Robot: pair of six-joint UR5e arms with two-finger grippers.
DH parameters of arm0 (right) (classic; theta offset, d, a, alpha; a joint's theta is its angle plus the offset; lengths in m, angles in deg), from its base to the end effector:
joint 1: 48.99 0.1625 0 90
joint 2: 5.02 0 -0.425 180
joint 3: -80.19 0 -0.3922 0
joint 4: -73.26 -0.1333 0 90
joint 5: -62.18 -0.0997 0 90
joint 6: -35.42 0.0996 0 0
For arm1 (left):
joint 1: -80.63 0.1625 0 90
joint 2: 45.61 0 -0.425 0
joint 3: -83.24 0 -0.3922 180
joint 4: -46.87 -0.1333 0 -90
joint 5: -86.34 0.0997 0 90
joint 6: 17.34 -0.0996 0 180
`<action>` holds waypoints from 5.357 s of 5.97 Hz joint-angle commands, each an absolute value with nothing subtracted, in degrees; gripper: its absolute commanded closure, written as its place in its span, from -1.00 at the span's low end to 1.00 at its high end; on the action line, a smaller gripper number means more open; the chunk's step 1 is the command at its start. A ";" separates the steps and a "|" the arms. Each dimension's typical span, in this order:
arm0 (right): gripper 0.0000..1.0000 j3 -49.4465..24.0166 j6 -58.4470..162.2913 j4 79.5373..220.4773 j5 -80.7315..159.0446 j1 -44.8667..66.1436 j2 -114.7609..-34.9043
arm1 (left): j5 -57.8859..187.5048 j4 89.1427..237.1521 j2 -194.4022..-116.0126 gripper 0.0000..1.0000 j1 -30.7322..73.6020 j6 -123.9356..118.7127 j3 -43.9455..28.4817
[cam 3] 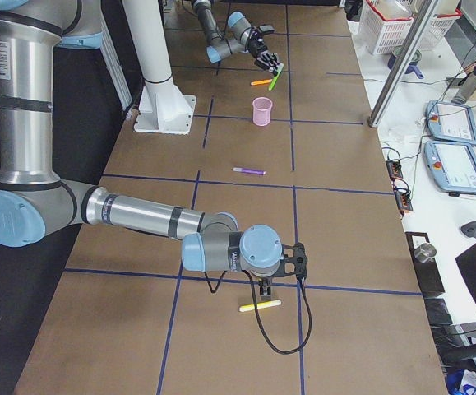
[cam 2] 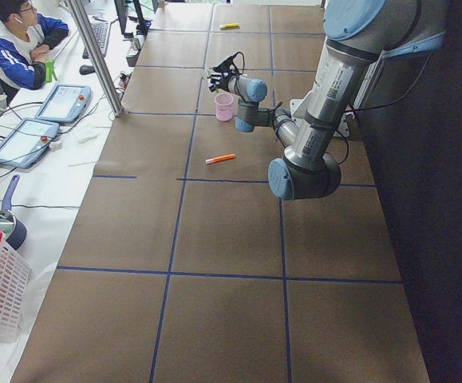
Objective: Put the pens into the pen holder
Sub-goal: 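Lift the green highlighter with the left gripper and carry it over the pink cup, then lower the green highlighter into the pink cup and open the left gripper, then withdraw the left gripper away from the cup and hold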
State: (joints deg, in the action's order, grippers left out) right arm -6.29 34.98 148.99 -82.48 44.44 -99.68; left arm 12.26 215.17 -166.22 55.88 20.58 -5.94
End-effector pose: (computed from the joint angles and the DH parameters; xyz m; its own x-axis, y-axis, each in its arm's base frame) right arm 0.0794 -0.4550 0.6886 0.5830 -0.0594 0.8103 -0.0550 0.9921 0.1123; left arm 0.4930 -0.4041 0.2089 0.3311 0.6827 -0.6514 0.6154 0.3671 0.6975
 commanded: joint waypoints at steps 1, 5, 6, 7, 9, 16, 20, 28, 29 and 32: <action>-1.00 -6.29 34.98 149.02 -82.75 44.43 -99.77 | 13.66 216.32 -167.25 1.00 58.30 20.54 -3.43; -1.00 -6.38 34.98 149.02 -82.84 44.43 -99.95 | 15.41 216.41 -169.63 0.36 59.45 20.54 2.73; -1.00 -6.29 34.98 149.02 -83.97 44.43 -100.03 | 15.41 216.41 -169.45 0.33 59.54 20.54 2.82; -1.00 -6.29 34.98 149.02 -84.16 44.43 -100.03 | 15.41 216.41 -169.19 0.33 59.62 20.63 2.82; -1.00 -6.29 34.98 149.02 -84.16 44.43 -100.03 | 14.80 216.24 -169.45 -0.30 59.71 20.80 2.21; -1.00 -3.06 30.45 148.15 -73.99 37.94 -99.16 | -1.78 173.57 -162.09 -1.00 45.85 22.82 -22.90; -1.00 19.10 26.89 131.71 -73.96 36.80 -90.72 | -21.93 172.99 -152.67 -1.00 33.96 22.12 -25.04; -0.98 20.78 30.59 130.12 -72.29 30.99 -89.58 | -22.03 173.25 -151.17 -1.00 33.96 22.03 -24.87; -0.90 20.87 30.59 130.21 -72.21 30.64 -89.49 | -22.03 173.25 -151.00 -1.00 33.87 20.38 -24.87; -0.26 20.78 30.59 130.30 -72.29 30.20 -89.49 | -22.03 173.34 -150.29 -1.00 33.87 20.10 -24.87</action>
State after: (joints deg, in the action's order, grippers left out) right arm 20.78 30.59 130.29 -72.25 30.26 -89.49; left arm -22.03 173.34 -150.39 33.90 20.14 -24.87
